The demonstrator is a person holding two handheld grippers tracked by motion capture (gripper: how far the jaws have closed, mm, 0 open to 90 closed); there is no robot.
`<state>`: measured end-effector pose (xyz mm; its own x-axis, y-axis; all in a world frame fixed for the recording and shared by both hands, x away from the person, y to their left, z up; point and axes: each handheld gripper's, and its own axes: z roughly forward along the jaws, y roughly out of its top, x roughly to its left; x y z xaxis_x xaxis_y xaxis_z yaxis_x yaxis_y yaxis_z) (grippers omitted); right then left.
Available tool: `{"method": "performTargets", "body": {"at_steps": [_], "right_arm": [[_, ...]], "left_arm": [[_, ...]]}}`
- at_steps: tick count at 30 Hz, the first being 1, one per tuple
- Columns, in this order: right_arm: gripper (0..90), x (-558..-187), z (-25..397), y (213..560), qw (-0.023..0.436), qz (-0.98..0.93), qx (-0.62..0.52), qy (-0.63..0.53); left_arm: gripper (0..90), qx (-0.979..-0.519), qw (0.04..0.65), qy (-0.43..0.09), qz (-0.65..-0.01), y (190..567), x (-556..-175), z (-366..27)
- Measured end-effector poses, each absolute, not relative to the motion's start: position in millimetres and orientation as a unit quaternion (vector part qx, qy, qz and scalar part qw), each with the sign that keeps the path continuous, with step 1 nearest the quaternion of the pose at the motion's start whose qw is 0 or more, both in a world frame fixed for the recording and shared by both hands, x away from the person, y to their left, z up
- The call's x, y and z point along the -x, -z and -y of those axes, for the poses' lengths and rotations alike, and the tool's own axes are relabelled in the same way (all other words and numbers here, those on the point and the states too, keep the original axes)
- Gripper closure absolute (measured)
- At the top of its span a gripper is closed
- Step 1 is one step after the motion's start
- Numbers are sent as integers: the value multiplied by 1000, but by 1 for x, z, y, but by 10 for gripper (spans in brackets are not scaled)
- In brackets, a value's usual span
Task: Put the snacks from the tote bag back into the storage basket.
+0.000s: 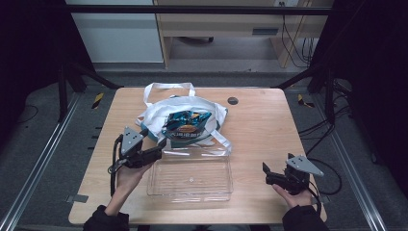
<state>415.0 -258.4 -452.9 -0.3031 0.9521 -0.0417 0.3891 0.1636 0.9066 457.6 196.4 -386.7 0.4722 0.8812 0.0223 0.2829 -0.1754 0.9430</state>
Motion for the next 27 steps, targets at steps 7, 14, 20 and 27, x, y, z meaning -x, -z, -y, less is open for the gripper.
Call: {"method": "performTargets", "body": {"at_steps": [7, 14, 20, 27], "right_arm": [[43, -416, 258, 454, 333, -689, -486, -421], [43, -416, 258, 454, 333, -689, -488, -421], [43, -416, 258, 454, 330, -689, -489, -421], [43, -416, 258, 454, 330, -689, -489, -421]], "left_arm": [[286, -704, 490, -306, -414, 387, -467, -194], [312, -706, 486, -306, -415, 390, -476, -191], [327, -706, 480, -306, -422, 391, -483, -190], [354, -708, 478, -309, -417, 390, -488, -188]]}}
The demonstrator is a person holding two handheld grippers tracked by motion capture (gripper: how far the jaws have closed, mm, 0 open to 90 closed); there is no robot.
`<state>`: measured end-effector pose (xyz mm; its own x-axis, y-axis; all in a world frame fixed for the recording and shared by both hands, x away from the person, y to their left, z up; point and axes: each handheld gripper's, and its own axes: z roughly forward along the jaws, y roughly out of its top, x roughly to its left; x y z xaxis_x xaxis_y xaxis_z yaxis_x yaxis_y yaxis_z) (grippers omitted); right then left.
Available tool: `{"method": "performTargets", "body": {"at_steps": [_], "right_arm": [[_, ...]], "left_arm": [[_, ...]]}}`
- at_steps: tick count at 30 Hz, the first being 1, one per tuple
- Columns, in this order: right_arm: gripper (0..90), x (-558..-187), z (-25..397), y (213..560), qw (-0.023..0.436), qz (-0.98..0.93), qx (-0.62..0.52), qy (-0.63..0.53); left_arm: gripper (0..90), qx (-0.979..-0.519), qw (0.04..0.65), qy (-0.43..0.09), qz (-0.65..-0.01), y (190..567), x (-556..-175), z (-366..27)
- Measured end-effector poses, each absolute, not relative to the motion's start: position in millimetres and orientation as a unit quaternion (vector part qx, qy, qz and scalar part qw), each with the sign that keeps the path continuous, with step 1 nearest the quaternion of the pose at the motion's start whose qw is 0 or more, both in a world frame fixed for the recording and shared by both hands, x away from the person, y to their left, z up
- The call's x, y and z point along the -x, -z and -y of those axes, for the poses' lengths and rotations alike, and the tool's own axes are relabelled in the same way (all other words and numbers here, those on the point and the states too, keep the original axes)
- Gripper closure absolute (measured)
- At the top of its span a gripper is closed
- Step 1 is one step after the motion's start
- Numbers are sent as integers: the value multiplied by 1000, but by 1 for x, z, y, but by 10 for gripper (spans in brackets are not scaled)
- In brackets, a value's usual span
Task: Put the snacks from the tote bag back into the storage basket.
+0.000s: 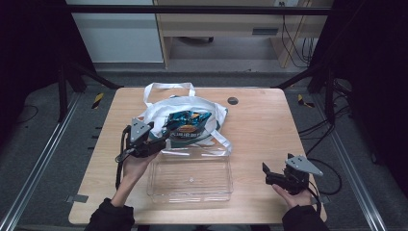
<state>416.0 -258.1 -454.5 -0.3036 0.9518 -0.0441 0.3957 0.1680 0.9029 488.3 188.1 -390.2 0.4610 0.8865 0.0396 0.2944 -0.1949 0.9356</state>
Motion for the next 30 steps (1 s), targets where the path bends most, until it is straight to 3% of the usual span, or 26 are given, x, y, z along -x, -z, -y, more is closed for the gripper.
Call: {"method": "performTargets", "body": {"at_steps": [16, 30], "right_arm": [[43, -416, 258, 454, 329, -690, -489, -420], [43, -417, 258, 455, 330, -693, -486, -418]], "left_arm": [[481, -720, 468, -306, -412, 391, -503, -177], [652, -724, 463, -303, -412, 394, -511, -170]]}}
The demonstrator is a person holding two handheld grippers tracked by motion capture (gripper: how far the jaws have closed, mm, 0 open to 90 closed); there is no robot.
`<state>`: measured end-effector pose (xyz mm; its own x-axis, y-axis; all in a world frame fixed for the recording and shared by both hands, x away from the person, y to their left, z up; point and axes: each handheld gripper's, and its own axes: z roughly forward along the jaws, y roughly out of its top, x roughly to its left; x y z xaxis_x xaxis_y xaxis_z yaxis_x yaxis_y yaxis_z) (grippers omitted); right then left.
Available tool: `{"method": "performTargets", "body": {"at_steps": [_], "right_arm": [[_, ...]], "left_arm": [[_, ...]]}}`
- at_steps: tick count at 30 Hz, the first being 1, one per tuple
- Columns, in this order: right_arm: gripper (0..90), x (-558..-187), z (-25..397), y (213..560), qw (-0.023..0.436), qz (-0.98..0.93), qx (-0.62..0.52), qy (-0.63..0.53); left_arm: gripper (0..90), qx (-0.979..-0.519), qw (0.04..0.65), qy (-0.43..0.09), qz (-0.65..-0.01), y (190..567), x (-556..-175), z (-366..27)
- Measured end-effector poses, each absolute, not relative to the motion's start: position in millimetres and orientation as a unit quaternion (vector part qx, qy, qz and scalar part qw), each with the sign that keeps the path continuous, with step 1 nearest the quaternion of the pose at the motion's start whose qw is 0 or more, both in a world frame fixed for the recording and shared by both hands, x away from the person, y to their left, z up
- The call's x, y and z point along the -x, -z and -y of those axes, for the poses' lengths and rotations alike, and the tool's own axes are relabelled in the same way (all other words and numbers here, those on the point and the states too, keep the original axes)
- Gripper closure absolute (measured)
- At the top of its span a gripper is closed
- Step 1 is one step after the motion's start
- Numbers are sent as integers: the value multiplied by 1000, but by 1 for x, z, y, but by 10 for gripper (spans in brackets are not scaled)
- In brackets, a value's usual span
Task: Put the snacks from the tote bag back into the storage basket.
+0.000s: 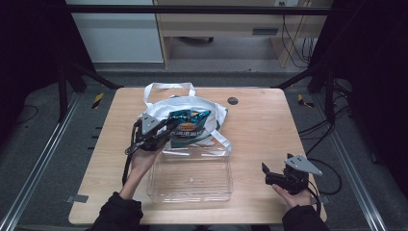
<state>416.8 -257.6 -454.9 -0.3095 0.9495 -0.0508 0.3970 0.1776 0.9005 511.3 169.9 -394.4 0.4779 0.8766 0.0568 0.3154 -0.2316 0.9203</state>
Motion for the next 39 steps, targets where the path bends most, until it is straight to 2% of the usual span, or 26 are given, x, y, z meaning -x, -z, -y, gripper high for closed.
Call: {"method": "performTargets", "body": {"at_steps": [14, 21, 26, 29, 32, 38, 39], "right_arm": [[45, -417, 258, 455, 330, -693, -485, -418], [46, -417, 257, 455, 330, -694, -485, -418], [47, -417, 258, 455, 329, -694, -485, -418], [47, -417, 257, 455, 328, -695, -485, -418], [47, -417, 257, 455, 327, -695, -484, -419], [48, -416, 257, 455, 327, -696, -484, -419], [48, -417, 257, 455, 329, -696, -483, -418]], "left_arm": [[876, -716, 467, -304, -421, 394, -511, -171], [879, -717, 468, -304, -418, 396, -508, -171], [671, -715, 475, -303, -414, 393, -510, -171], [628, -714, 475, -306, -415, 391, -513, -169], [642, -713, 477, -306, -412, 390, -515, -168], [820, -710, 480, -308, -413, 390, -517, -167], [820, -710, 478, -309, -415, 390, -517, -168]]}}
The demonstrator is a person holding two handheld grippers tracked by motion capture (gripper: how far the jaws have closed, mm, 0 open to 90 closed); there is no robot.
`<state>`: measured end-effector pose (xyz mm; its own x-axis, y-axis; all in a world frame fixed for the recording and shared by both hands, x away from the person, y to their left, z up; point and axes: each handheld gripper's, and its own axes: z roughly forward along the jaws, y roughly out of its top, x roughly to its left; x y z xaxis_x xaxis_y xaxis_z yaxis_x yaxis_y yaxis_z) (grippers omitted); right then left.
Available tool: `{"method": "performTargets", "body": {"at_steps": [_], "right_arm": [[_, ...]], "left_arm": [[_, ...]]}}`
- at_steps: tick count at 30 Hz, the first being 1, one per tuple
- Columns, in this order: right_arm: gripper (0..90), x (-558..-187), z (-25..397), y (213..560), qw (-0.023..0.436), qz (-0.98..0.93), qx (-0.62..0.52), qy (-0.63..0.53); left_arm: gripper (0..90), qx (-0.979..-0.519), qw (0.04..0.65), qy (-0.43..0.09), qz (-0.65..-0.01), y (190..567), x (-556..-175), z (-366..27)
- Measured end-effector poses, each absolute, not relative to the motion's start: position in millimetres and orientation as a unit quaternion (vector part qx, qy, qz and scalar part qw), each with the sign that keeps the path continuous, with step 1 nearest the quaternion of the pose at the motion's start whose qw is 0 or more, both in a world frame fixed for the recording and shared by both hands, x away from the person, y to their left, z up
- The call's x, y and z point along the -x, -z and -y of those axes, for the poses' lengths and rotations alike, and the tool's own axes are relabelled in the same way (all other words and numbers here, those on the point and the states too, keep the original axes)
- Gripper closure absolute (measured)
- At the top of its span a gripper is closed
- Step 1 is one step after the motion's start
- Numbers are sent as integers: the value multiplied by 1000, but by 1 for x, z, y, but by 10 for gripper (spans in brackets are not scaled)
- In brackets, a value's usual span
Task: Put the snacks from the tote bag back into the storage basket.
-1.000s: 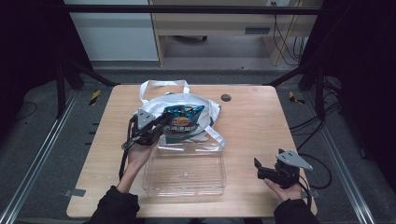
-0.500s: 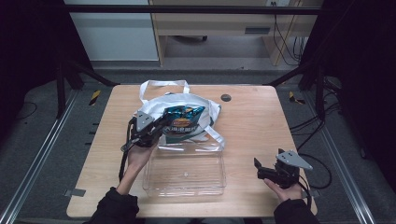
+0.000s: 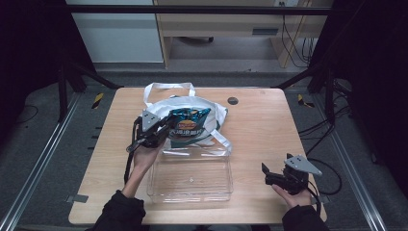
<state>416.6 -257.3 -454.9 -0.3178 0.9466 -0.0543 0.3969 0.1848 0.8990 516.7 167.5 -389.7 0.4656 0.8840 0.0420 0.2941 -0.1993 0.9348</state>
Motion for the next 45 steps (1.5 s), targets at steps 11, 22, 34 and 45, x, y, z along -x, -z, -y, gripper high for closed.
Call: {"method": "performTargets", "body": {"at_steps": [11, 22, 34, 45], "right_arm": [[49, -417, 257, 455, 328, -696, -483, -417], [50, -417, 257, 455, 329, -697, -482, -417], [50, -416, 257, 454, 330, -696, -482, -417], [50, -416, 256, 454, 328, -696, -482, -418]], "left_arm": [[892, -698, 497, -294, -424, 390, -514, -169], [896, -675, 534, -292, -417, 381, -506, -171], [897, -650, 580, -294, -392, 350, -486, -172], [897, -646, 599, -293, -371, 331, -471, -174]]}}
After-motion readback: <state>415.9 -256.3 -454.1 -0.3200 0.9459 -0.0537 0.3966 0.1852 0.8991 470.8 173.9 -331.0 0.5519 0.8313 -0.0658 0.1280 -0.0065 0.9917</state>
